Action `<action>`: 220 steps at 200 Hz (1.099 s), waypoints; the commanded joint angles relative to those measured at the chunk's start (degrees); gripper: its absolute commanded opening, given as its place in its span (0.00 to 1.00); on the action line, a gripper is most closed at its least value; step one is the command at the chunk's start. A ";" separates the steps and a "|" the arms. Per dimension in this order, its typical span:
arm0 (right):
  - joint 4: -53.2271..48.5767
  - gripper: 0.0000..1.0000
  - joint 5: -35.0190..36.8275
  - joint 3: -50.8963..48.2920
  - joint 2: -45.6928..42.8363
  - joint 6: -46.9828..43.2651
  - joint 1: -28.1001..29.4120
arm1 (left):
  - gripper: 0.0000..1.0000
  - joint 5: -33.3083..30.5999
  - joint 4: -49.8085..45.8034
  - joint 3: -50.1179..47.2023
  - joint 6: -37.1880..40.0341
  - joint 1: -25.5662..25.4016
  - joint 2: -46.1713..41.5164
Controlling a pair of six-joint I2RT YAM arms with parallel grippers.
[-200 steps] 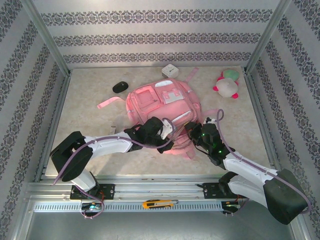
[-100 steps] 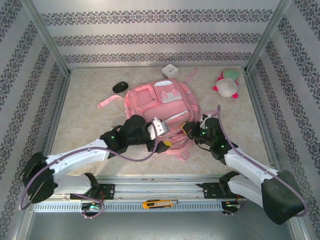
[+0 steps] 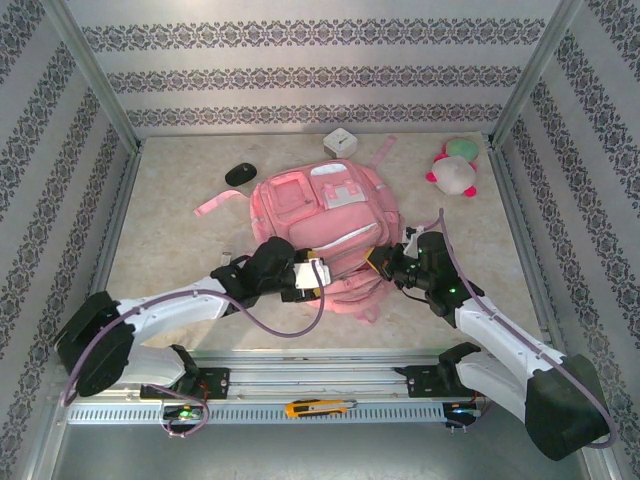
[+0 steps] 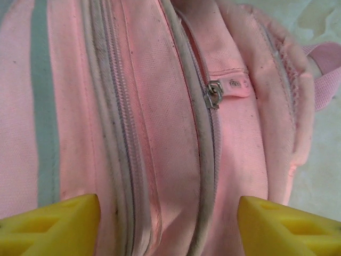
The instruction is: Pack the student bag
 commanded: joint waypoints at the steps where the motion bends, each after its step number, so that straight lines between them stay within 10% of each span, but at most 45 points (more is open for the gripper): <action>1: 0.48 0.00 -4.17 2.57 -1.79 -1.30 0.13 | 0.62 0.56 6.97 0.90 1.31 0.21 2.21; 50: 0.52 0.00 -4.83 2.95 -1.50 -1.12 0.20 | 0.57 -2.90 13.70 1.21 0.11 -0.85 6.34; 100: 0.38 0.07 -3.85 2.46 -1.63 -3.37 0.28 | 0.00 -6.92 13.97 1.09 -3.35 -0.92 5.99; 147: -1.27 0.39 -1.33 -0.14 -1.97 -14.43 2.18 | 0.00 1.06 11.34 0.89 -9.32 -0.59 3.94; 220: -20.27 0.43 19.31 1.39 -14.77 -26.22 11.60 | 0.00 4.82 1.25 5.87 -14.67 0.31 3.67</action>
